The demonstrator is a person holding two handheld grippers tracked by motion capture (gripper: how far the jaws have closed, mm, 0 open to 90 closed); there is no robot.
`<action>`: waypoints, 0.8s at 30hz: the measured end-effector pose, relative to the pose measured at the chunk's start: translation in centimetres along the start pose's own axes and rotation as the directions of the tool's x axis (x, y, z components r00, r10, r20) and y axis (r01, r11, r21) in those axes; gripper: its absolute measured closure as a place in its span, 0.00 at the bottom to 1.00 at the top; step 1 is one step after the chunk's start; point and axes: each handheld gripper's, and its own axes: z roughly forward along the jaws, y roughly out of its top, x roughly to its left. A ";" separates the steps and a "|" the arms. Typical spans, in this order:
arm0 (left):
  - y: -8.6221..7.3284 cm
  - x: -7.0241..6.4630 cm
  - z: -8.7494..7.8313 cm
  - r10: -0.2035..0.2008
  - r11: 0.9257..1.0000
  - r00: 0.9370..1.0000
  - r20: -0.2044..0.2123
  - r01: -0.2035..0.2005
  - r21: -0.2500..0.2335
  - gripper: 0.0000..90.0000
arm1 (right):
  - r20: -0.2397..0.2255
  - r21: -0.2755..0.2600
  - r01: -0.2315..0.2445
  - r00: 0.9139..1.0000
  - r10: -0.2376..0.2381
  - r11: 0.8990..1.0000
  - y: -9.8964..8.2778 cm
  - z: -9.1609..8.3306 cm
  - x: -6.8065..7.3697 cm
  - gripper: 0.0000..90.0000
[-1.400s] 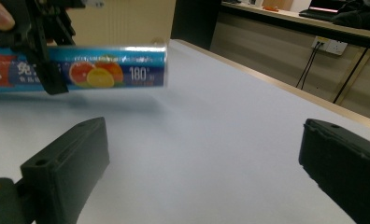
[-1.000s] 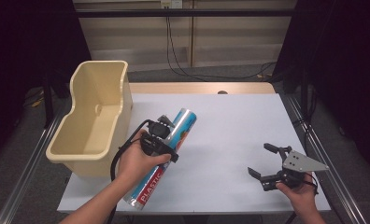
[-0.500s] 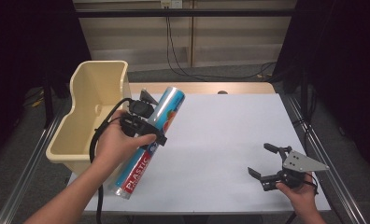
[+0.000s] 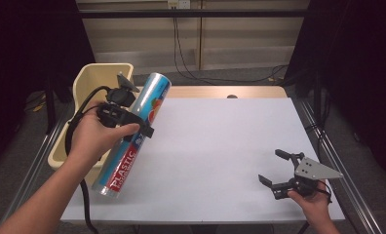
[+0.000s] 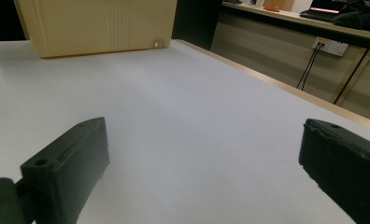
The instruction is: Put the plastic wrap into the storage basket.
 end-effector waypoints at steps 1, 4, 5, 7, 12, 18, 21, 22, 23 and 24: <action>-0.1 0.2 -0.1 -0.015 1.000 1.000 -0.005 0.015 -0.010 0.36 | 0.000 0.000 0.000 1.000 0.000 1.000 0.0 0.0 0.0 0.01; -0.2 0.8 -0.5 -0.043 0.999 0.999 -0.008 0.043 -0.020 0.36 | 0.001 -0.001 0.000 1.000 0.000 1.000 0.0 0.0 0.0 0.01; -0.2 1.1 -0.7 -0.040 0.999 0.999 -0.010 0.040 -0.019 0.36 | 0.002 -0.001 0.001 1.000 -0.001 1.000 0.0 0.0 0.0 0.01; -0.2 1.5 -1.0 -0.058 0.998 0.998 -0.015 0.058 -0.026 0.36 | 0.002 0.000 0.003 1.000 -0.003 1.000 0.0 0.0 0.0 0.01; -0.2 2.5 -1.6 -0.087 0.996 0.996 -0.031 0.086 -0.030 0.36 | 0.003 0.000 0.002 1.000 -0.002 1.000 0.0 0.0 0.0 0.01; -0.3 3.9 -2.5 -0.116 0.992 0.991 -0.069 0.113 -0.046 0.36 | 0.002 0.000 0.002 1.000 -0.002 1.000 0.0 0.0 0.0 0.01; -0.4 4.6 -2.8 -0.132 0.991 0.988 -0.082 0.129 -0.038 0.36 | 0.001 0.001 0.006 1.000 -0.006 1.000 0.0 0.1 0.0 0.01; -0.4 4.9 -2.8 -0.134 0.990 0.987 -0.089 0.131 -0.042 0.36 | 0.000 0.003 0.005 1.000 -0.005 1.000 0.0 0.1 0.0 0.01; -0.4 5.1 -2.9 -0.140 0.990 0.986 -0.094 0.137 -0.040 0.36 | 0.001 0.003 0.005 1.000 -0.005 1.000 0.0 0.1 0.0 0.01; -0.5 5.4 -2.9 -0.145 0.989 0.985 -0.095 0.141 -0.038 0.36 | 0.001 0.004 0.005 1.000 -0.005 1.000 0.0 0.1 0.0 0.01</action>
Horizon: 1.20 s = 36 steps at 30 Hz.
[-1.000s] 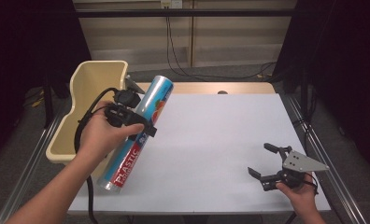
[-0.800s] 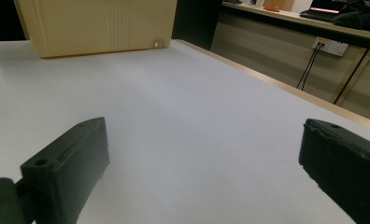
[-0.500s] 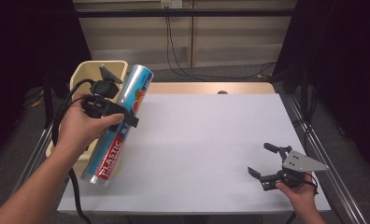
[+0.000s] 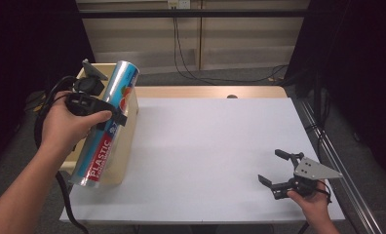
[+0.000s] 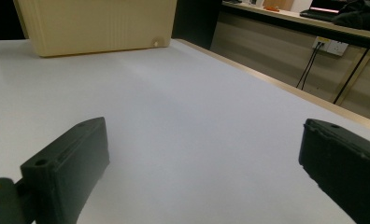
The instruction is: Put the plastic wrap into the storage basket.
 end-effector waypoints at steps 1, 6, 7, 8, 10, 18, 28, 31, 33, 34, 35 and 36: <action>0.0 0.2 0.0 -0.009 1.000 1.000 -0.003 0.009 -0.002 0.36 | -0.001 0.000 0.000 1.000 0.000 1.000 0.0 0.0 0.0 0.01; 0.1 1.3 0.3 -0.033 0.999 0.999 -0.017 0.033 -0.003 0.36 | -0.002 0.002 0.000 1.000 0.000 1.000 0.0 0.1 0.0 0.01; 0.1 1.6 0.3 -0.035 0.999 0.999 -0.019 0.035 0.002 0.36 | -0.001 0.001 0.000 1.000 0.000 1.000 0.0 0.1 0.0 0.01; 0.1 1.7 0.4 -0.048 0.999 0.998 -0.029 0.048 -0.004 0.36 | -0.002 0.002 -0.001 1.000 0.001 1.000 0.0 0.1 0.0 0.01; 0.2 2.0 0.7 -0.054 0.999 0.998 -0.042 0.055 0.004 0.36 | -0.002 0.002 0.000 1.000 0.000 1.000 0.0 0.1 0.1 0.01; 0.5 3.2 1.4 -0.084 0.996 0.995 -0.061 0.086 0.018 0.36 | -0.005 0.002 -0.003 1.000 0.003 1.000 0.0 0.1 0.1 0.01; 0.3 4.3 2.1 -0.112 0.993 0.990 -0.085 0.115 0.028 0.36 | -0.008 0.003 0.001 1.000 0.000 1.000 0.0 0.1 0.1 0.01; 0.3 4.7 2.2 -0.123 0.992 0.988 -0.093 0.125 0.023 0.36 | -0.010 0.003 0.001 1.000 -0.001 1.000 0.0 0.1 0.1 0.01; 0.3 4.7 2.3 -0.122 0.992 0.987 -0.102 0.125 0.020 0.36 | -0.010 0.002 0.003 1.000 -0.003 1.000 0.0 0.1 0.1 0.01; 0.3 4.8 2.4 -0.117 0.993 0.988 -0.104 0.120 0.023 0.36 | -0.010 0.002 0.003 1.000 -0.003 1.000 0.0 0.1 0.1 0.01; 0.3 4.7 2.5 -0.117 0.992 0.988 -0.100 0.120 0.024 0.36 | -0.010 0.002 0.003 1.000 -0.003 1.000 0.0 0.1 0.1 0.01; 0.2 4.7 2.6 -0.117 0.993 0.988 -0.104 0.119 0.022 0.36 | -0.011 0.003 0.004 1.000 -0.004 1.000 0.0 0.1 0.1 0.01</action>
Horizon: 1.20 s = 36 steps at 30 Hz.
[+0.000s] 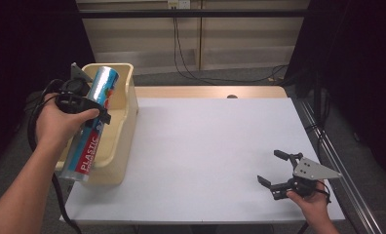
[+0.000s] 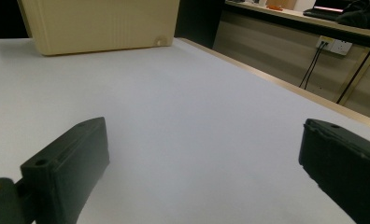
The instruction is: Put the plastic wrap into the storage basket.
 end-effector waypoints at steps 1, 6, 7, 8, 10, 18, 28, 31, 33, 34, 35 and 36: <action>0.0 0.0 0.1 0.002 1.000 1.000 0.001 -0.002 0.003 0.36 | 0.000 0.000 -0.002 1.000 0.002 1.000 0.0 0.0 0.0 0.01; 0.0 -0.1 0.6 -0.003 1.000 1.000 -0.005 0.003 0.007 0.36 | 0.000 0.001 0.000 1.000 0.000 1.000 0.0 0.0 0.0 0.01; 0.0 -0.1 0.7 -0.003 1.000 1.000 -0.002 0.003 0.007 0.36 | -0.001 0.001 0.000 1.000 0.000 1.000 0.0 0.0 0.0 0.01; 0.1 -0.1 0.8 -0.006 1.000 1.000 -0.002 0.006 0.007 0.36 | -0.001 0.001 0.000 1.000 0.000 1.000 0.0 0.0 0.0 0.01; 0.1 -0.1 0.9 -0.008 1.000 1.000 0.002 0.008 0.006 0.36 | 0.000 0.001 0.000 1.000 0.000 1.000 0.0 0.0 0.0 0.01; 0.0 0.1 1.2 -0.020 1.000 1.000 0.004 0.020 0.013 0.35 | -0.001 0.001 -0.003 1.000 0.003 1.000 0.0 0.0 0.1 0.01; -0.1 0.2 2.1 -0.030 0.999 1.000 0.005 0.030 0.043 0.35 | 0.001 0.001 -0.001 1.000 0.001 1.000 0.0 0.0 0.0 0.01; -0.1 0.3 2.2 -0.031 0.999 1.000 -0.001 0.031 0.040 0.35 | 0.001 0.001 -0.001 1.000 0.001 1.000 0.0 0.0 0.0 0.01; -0.1 0.4 2.2 -0.037 0.998 0.999 0.005 0.036 0.042 0.35 | 0.002 0.002 -0.001 1.000 0.001 1.000 0.0 0.0 0.0 0.01; 0.0 0.5 2.2 -0.037 0.998 0.999 0.006 0.037 0.045 0.35 | 0.002 0.002 0.000 1.000 0.000 1.000 0.0 0.0 0.0 0.01; 0.0 0.5 2.3 -0.039 0.998 0.999 0.001 0.039 0.048 0.35 | 0.002 0.001 -0.001 1.000 0.001 1.000 0.0 0.0 0.0 0.01; 0.0 0.6 2.4 -0.037 0.998 0.999 -0.005 0.038 0.051 0.35 | 0.002 0.000 -0.004 1.000 0.004 1.000 0.0 0.0 0.1 0.01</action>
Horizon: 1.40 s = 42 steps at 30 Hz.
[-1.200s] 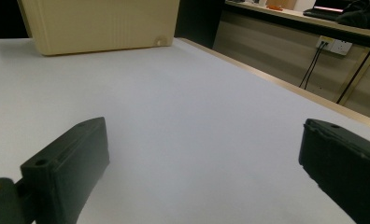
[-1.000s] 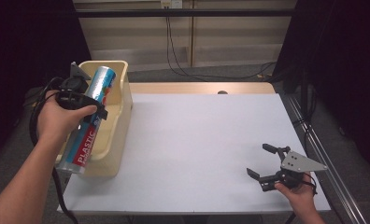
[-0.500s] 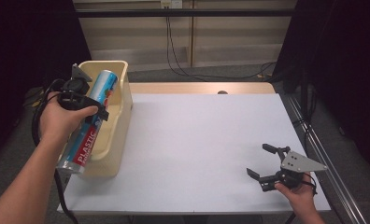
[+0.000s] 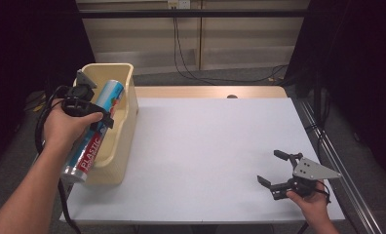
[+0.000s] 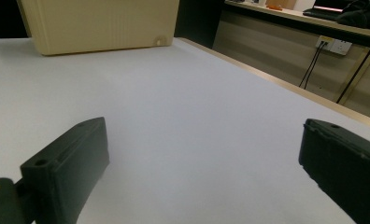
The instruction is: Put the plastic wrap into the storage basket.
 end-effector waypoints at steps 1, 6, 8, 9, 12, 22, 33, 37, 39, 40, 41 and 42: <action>0.0 0.0 0.1 -0.002 1.000 1.000 -0.003 0.002 0.000 0.35 | 0.000 0.001 0.003 1.000 -0.003 1.000 0.0 0.0 0.0 0.01; 0.0 0.1 0.7 -0.015 1.000 1.000 -0.010 0.015 0.010 0.35 | -0.001 0.001 0.004 1.000 -0.004 1.000 0.0 0.0 0.0 0.01; 0.0 0.1 0.8 -0.013 1.000 1.000 -0.010 0.013 0.014 0.35 | -0.002 0.002 0.006 1.000 -0.006 1.000 0.0 0.0 -0.1 0.01; 0.0 0.1 0.8 -0.009 1.000 1.000 -0.012 0.009 0.018 0.35 | -0.001 0.002 0.005 1.000 -0.005 1.000 0.0 0.0 -0.1 0.01; 0.1 0.0 0.8 -0.010 1.000 1.000 -0.015 0.010 0.019 0.35 | -0.002 0.002 0.004 1.000 -0.004 1.000 0.0 0.0 0.0 0.01; -0.2 0.0 0.6 -0.018 1.000 1.000 -0.012 0.018 0.021 0.34 | -0.002 0.001 0.003 1.000 -0.003 1.000 0.0 0.0 0.0 0.01; 0.1 -0.4 -4.2 -0.005 0.993 0.999 0.053 0.011 -0.117 0.31 | -0.007 -0.006 0.004 1.000 -0.005 1.000 0.2 0.1 0.2 0.01; -0.1 -0.6 -3.5 0.005 0.994 0.998 0.056 0.001 -0.112 0.26 | -0.009 0.002 0.012 1.000 -0.012 1.000 0.2 0.1 0.2 0.01; -0.1 -0.7 -3.3 0.001 0.993 0.998 0.064 0.007 -0.119 0.25 | -0.008 -0.002 0.009 1.000 -0.009 1.000 0.2 0.1 0.2 0.01; -0.1 -0.7 -3.2 0.004 0.993 0.998 0.067 0.004 -0.119 0.25 | -0.006 -0.004 0.007 1.000 -0.007 1.000 0.1 0.1 0.1 0.01; -0.1 -0.8 -3.1 0.005 0.993 0.998 0.067 0.003 -0.121 0.24 | -0.007 -0.002 0.009 1.000 -0.009 1.000 0.1 0.1 0.1 0.01; 0.0 -1.0 -3.0 0.009 0.992 0.998 0.069 0.000 -0.125 0.24 | -0.007 0.000 0.007 1.000 -0.007 1.000 0.1 0.1 0.1 0.01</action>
